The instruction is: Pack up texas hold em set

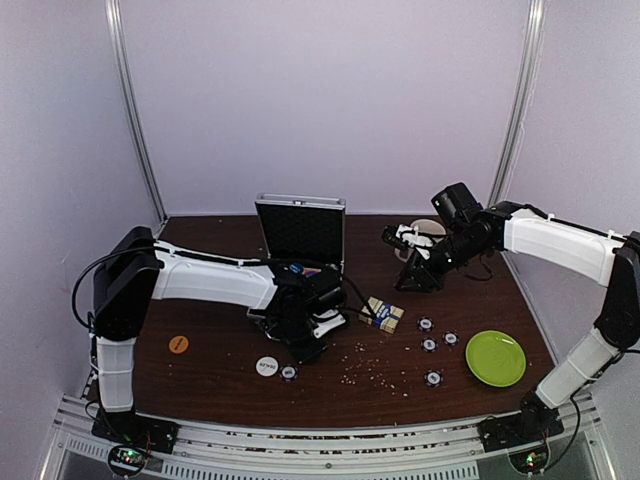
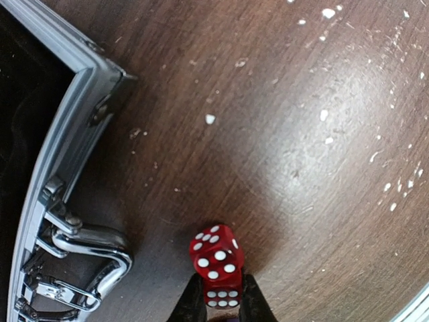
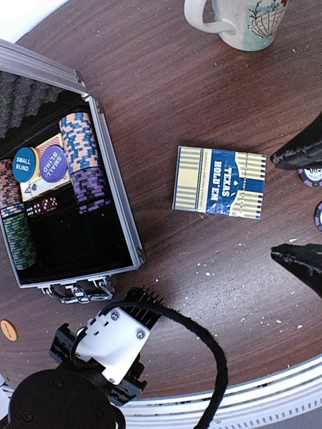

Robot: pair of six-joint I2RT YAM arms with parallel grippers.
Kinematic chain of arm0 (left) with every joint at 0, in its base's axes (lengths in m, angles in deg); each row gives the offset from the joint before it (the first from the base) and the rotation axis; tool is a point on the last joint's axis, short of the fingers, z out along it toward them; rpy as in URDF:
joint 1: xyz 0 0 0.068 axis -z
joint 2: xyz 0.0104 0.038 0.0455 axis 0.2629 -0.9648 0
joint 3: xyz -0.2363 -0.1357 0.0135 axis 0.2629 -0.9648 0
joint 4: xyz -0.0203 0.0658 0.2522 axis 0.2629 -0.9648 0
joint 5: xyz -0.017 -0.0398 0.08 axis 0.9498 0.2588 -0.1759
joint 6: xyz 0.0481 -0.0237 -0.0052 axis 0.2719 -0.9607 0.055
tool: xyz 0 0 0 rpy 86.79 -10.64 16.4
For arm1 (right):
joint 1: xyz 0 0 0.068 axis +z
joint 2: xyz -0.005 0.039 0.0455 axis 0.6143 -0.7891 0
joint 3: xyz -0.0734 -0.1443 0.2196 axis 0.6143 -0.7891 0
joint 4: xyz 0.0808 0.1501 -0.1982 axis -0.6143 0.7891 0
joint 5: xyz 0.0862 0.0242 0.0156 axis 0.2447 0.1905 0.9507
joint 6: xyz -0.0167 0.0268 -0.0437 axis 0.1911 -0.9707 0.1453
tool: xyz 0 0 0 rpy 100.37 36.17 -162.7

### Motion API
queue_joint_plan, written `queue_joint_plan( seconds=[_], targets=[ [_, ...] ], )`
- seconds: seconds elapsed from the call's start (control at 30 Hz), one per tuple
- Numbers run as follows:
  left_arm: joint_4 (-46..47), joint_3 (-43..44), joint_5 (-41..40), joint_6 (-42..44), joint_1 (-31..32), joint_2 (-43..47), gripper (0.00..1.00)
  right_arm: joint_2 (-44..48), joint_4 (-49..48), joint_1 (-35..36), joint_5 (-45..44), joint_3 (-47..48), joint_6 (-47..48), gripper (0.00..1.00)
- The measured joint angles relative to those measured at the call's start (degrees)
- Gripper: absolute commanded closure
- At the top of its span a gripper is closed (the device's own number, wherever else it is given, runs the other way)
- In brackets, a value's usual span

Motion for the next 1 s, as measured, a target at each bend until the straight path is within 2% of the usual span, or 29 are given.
queue_joint_plan(
  seconds=[0.3,0.43,0.6,0.77,1.0],
  targets=[
    [-4.74,-1.11,-3.21,0.2,0.0,4.11,0.86,0.0,0.0,0.0,0.15,0.0,0.04,0.62],
    [-6.32,1.62,-4.94,0.48,-0.52,6.43,0.86,0.0,0.0,0.0,0.28,0.0,0.2,0.61],
    [-3.8,5.01,-8.74,0.22,-4.11,6.01,0.87,0.0,0.02,0.0,0.31,0.0,0.42,0.61],
    [0.44,8.52,-13.07,-1.42,-9.09,1.73,0.87,0.0,0.02,0.0,0.28,0.0,0.61,0.61],
    [5.57,9.9,-14.01,-3.69,-12.11,-2.93,0.87,0.0,0.02,0.0,0.26,0.0,0.87,0.62]
  ],
)
